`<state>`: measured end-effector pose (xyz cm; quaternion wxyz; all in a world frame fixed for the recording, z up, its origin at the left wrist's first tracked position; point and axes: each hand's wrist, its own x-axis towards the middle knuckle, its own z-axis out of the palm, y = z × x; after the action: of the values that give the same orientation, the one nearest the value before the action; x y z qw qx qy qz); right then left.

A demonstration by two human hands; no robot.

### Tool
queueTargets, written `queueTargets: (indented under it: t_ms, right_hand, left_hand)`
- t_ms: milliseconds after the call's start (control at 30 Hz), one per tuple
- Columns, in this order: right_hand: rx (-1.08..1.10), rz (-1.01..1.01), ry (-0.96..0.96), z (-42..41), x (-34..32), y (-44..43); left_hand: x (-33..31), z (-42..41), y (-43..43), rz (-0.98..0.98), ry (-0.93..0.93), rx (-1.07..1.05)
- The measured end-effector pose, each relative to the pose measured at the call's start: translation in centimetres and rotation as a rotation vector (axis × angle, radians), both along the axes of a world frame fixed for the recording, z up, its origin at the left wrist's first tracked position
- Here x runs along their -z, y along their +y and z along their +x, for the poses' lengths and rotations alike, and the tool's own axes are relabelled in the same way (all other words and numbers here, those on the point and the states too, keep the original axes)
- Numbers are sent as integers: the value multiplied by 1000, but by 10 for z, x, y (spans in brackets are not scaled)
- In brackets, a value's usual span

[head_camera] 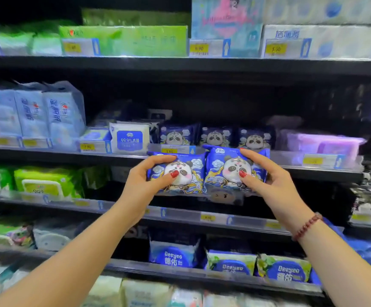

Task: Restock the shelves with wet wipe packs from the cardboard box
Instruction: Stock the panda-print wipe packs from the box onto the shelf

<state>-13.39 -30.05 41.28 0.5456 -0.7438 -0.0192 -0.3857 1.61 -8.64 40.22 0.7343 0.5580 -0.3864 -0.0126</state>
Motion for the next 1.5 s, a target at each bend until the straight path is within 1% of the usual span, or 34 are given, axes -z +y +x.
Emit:
queueTargets:
  t_ms: [200,300,400,467,533,633,767,833,967,1067,1167,1233,1367,1433,1500]
  right_hand:
    - [27,-58,-6,23,-28,-14]
    - [60,-69,-45,42,-47,-23]
    - [123,-87,-103,64,-71,-35]
    - [196,-133,-114,79,-85,-49]
    - [258,-181,-67,94,-94,-65]
    - [324,-288,66,116,-97,-84]
    - [316,-362,179,142,-91,-90]
    - [308,-447,240,154,-88,-90]
    - [332,-689,462,171,-82,-87]
    - [406,-772,579,179,-85,-89]
    - [435,-817,699,184,-86,-91]
    - [413,-802,737,186,-87,-93]
    - [361,-748,750,179,-89,-95]
    - [397,-734,744,171,-94,-98]
    - [492,-769,693,161,-100,-102]
  left_hand:
    - [-28,18,-18,-27,-5,-8]
    - [-41,33,-27,-42,-26,-31]
    - [-51,51,-36,-47,-30,-85]
    - [-53,64,-40,-51,-24,-121]
    - [-54,75,-43,-53,-7,-154]
    - [-55,85,-46,-64,8,-180]
    - [-53,92,-50,-71,1,-185]
    - [-54,94,-51,-65,-3,-194]
    - [-52,98,-51,-51,-22,-189]
    - [-49,102,-52,-47,-29,-180]
    - [-47,103,-51,-32,-29,-184]
    - [-48,102,-51,-19,-34,-184]
    - [-54,98,-51,17,-25,-203]
    - [-57,95,-50,17,-3,-203]
    - [-59,91,-49,6,14,-190]
